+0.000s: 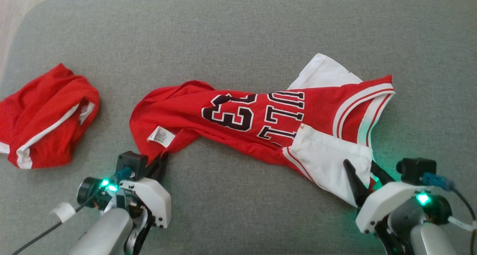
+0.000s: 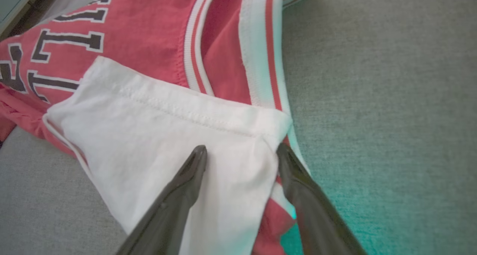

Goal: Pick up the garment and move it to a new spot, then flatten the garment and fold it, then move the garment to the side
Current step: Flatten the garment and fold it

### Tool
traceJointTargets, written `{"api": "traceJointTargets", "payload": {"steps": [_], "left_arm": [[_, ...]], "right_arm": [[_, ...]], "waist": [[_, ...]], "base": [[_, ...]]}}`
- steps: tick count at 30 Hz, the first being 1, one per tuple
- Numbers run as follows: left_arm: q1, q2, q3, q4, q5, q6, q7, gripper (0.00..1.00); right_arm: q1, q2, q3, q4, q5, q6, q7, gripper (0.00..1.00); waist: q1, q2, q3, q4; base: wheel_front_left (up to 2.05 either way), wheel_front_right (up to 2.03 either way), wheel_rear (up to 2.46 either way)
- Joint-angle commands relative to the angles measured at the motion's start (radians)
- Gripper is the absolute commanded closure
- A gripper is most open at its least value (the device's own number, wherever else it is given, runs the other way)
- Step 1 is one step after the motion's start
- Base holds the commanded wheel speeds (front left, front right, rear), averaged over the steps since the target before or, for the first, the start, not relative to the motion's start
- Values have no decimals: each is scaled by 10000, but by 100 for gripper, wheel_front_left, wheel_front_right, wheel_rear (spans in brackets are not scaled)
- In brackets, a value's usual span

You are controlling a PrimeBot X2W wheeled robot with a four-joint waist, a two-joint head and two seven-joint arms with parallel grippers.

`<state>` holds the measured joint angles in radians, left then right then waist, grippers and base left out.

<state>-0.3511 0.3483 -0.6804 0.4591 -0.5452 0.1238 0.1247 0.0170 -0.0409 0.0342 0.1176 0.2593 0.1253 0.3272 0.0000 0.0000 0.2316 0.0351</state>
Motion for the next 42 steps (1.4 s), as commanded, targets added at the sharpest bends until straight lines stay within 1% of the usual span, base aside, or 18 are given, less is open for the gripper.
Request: {"api": "traceJointTargets", "payload": {"steps": [1, 4, 10, 14, 17, 19, 23, 28, 29, 32, 35, 37, 40, 42], "left_arm": [[-301, 244, 375, 134, -62, 115, 4, 100], [-271, 243, 487, 109, -131, 145, -276, 100], [-81, 356, 941, -217, -330, 380, -1050, 100], [-6, 654, 1346, -1173, -274, 677, -1740, 100], [8, 1039, 1600, -2360, -39, 1019, -2040, 100], [0, 1380, 1722, -3305, 165, 1281, -1943, 100], [-248, 2116, 2101, -5417, 549, 1789, -1486, 100], [-1032, 3016, 2661, -7708, 1068, 2214, -660, 100], [-1032, 3016, 2661, -7708, 1068, 2214, -660, 100], [-1534, 3305, 2914, -8743, 1217, 2374, -139, 100], [-1913, 3372, 2989, -9176, 1176, 2409, 301, 100], [-2078, 3342, 2895, -9082, 978, 2298, 647, 100], [-2524, 2898, 2760, -8489, 406, 1994, 782, 100], [-3004, 2425, 2721, -7628, -47, 1710, 656, 100]], "right_arm": [[-470, -93, 299, -243, 1, 54, 53, 100], [-637, -93, 239, -300, 36, 54, -252, 100], [-821, -93, -144, -602, -65, 54, -795, 100], [-1023, -181, -491, -1516, -324, 54, -1175, 100], [-1251, -494, -790, -2582, -539, 54, -1339, 100], [-1434, -711, -1041, -3418, -770, 54, -1313, 100], [-1936, -1237, -1530, -4858, -1050, 54, -899, 100], [-3065, -2073, -2080, -6453, -1196, 54, -376, 100], [-3065, -2073, -2080, -6453, -1196, 54, -376, 100], [-3697, -2497, -2288, -6993, -1086, 54, 36, 100], [-4195, -2737, -2473, -6952, -881, 54, 346, 100], [-4536, -2747, -2495, -6620, -637, 54, 449, 100], [-5112, -2659, -2394, -5536, -150, 54, 583, 100], [-5731, -2682, -2197, -4583, 115, 54, 447, 100]], "waist": [[0, 0, -14, 4], [0, 0, -51, 2], [0, 0, -323, -15], [0, 0, -638, 4], [0, 0, -928, 32], [0, 0, -1149, 50], [0, 0, -1551, 92], [0, 0, -1905, 133], [0, 0, -1905, 133], [0, 0, -1947, 132], [0, 0, -1833, 121], [0, 0, -1641, 88], [0, 0, -1222, 47], [0, 0, -941, 27]], "base": [[0, 0, 0], [0, 0, 0], [0, 0, 0], [0, 0, 0], [0, 0, 0], [0, 0, 0], [0, 0, 0], [0, 0, 0], [0, 0, 0], [0, 0, 0], [0, 0, 0], [0, 0, 0], [0, 0, 0], [0, 0, 0]]}}
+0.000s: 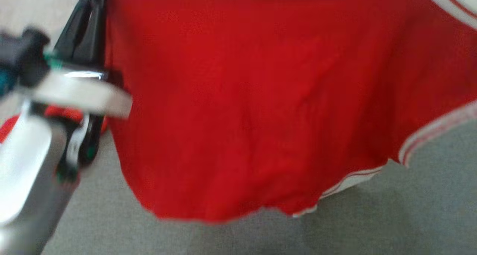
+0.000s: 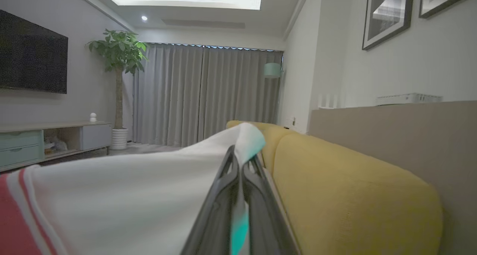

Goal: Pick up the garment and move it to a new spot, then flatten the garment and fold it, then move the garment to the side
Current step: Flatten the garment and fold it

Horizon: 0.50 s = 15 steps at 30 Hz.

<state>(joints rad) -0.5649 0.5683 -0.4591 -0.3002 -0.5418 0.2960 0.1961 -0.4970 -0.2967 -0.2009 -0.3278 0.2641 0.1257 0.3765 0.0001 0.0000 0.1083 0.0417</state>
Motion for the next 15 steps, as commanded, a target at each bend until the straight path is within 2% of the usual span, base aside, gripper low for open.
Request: {"api": "traceJointTargets", "payload": {"steps": [1, 4, 8, 12, 15], "left_arm": [[-1160, -47, 491, 540, -330, -195, -140, 100], [-2270, -935, 534, 2643, -985, -790, -575, 100], [-3886, -2046, 930, 5558, -1536, -1477, -1846, 100], [-5243, -2743, 1357, 8003, -1817, -1985, -3153, 100], [-5783, -3074, 1558, 9643, -1958, -2267, -3883, 100]], "right_arm": [[-930, -134, 258, 393, 172, 50, -108, 100], [-2237, -116, 601, 2011, 413, 50, -508, 100], [-4242, 192, 1211, 4192, 477, 50, -1368, 100], [-6029, 587, 1674, 6162, 466, 50, -2501, 100], [-6744, 901, 2096, 7637, 563, 50, -3167, 100]], "waist": [[-1, 0, 416, -47], [-1, 0, 701, -73], [-1, 0, 714, -208], [-1, 0, 650, -419], [-1, 0, 616, -559]], "base": [[0, 0, 0], [0, 0, 0], [0, 0, 0], [0, 0, 0], [0, 0, 0]]}}
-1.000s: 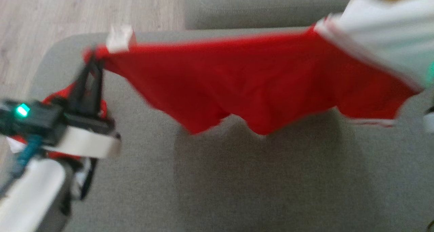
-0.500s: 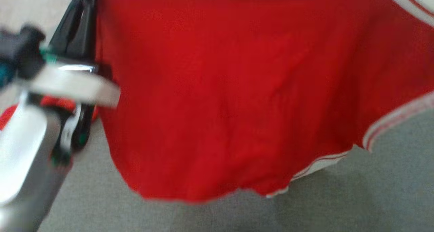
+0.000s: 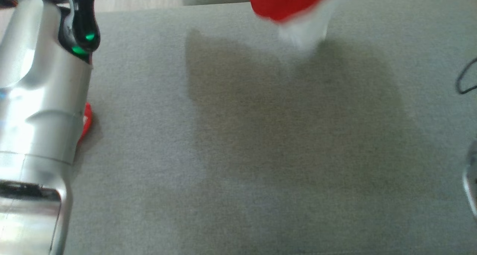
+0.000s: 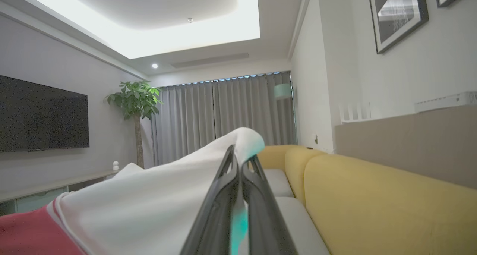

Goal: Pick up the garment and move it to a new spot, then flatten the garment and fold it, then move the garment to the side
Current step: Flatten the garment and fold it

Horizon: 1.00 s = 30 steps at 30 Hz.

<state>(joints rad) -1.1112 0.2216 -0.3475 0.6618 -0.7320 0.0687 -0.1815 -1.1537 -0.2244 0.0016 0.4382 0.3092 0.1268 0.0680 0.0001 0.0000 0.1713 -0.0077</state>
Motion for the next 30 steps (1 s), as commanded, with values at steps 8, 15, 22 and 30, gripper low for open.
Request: {"api": "traceJointTargets", "payload": {"steps": [8, 15, 22, 30], "left_arm": [[701, -908, 350, 4385, -508, -641, -505, 100], [2073, -1516, 325, 5922, -882, -914, -556, 100], [2569, -1649, 568, 5889, -1236, -1401, -754, 100], [4398, -749, 469, 3514, 231, -1330, -799, 100]], "right_arm": [[930, 1318, 1926, 4073, 1101, 39, -685, 100], [3035, 1622, 3334, 5538, 2488, 39, -1174, 100], [4450, 1028, 3993, 5068, 3446, 39, -2087, 100], [7068, -214, 4097, 2018, 3664, 39, -2947, 100]], "waist": [[-1, 0, 459, -315], [-1, 0, 935, -227], [-1, 0, 1059, -25], [-1, 0, 326, -99]], "base": [[0, 0, 0], [0, 0, 0], [0, 0, 0], [0, 0, 0]]}}
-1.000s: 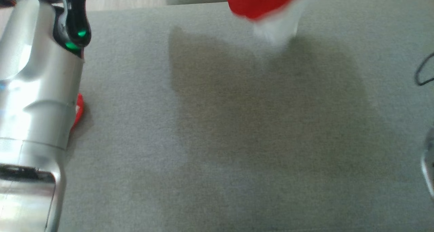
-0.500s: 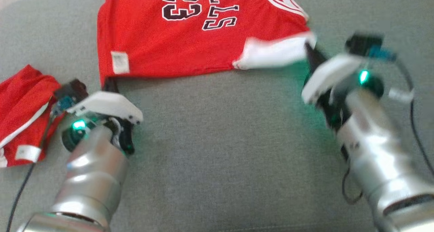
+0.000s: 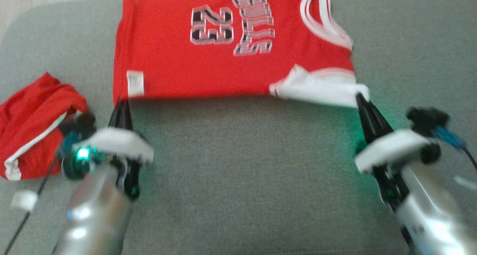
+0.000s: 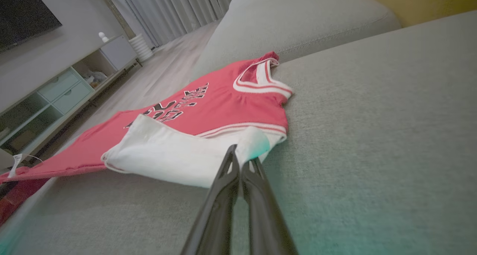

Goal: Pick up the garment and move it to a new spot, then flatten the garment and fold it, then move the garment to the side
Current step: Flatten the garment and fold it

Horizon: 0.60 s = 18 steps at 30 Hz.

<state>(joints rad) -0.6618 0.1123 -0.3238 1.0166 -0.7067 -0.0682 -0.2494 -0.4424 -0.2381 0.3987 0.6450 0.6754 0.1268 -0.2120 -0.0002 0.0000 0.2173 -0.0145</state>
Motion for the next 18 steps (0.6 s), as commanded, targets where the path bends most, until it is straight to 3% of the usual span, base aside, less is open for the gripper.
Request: {"api": "traceJointTargets", "payload": {"steps": [1, 5, 8, 14, 18], "left_arm": [[288, 483, 207, -439, 167, 108, -121, 100], [2063, 1083, 168, -2155, 371, 442, 4, 100], [3651, 1576, 229, -4310, 154, 919, 948, 100], [6994, 3094, 401, -10590, 107, 2924, 3635, 100], [8183, 3789, 532, -13285, 171, 3926, 4923, 100]], "right_arm": [[435, -215, -82, -598, -96, 39, -123, 100], [2672, -362, -1380, -3196, -840, 39, 915, 100], [4457, 45, -2551, -5655, -1648, 39, 2482, 100], [6990, 1249, -4107, -10376, -3179, 39, 5653, 100], [7406, 1592, -4361, -11682, -3488, 39, 6676, 100]], "waist": [[2, 0, -287, -53], [2, 0, -758, -221], [2, 0, -1034, -333], [2, 0, -1142, -281], [2, 0, -942, -215]], "base": [[0, 0, 0], [0, 0, 0], [0, 0, 0], [0, 0, 0], [0, 0, 0]]}}
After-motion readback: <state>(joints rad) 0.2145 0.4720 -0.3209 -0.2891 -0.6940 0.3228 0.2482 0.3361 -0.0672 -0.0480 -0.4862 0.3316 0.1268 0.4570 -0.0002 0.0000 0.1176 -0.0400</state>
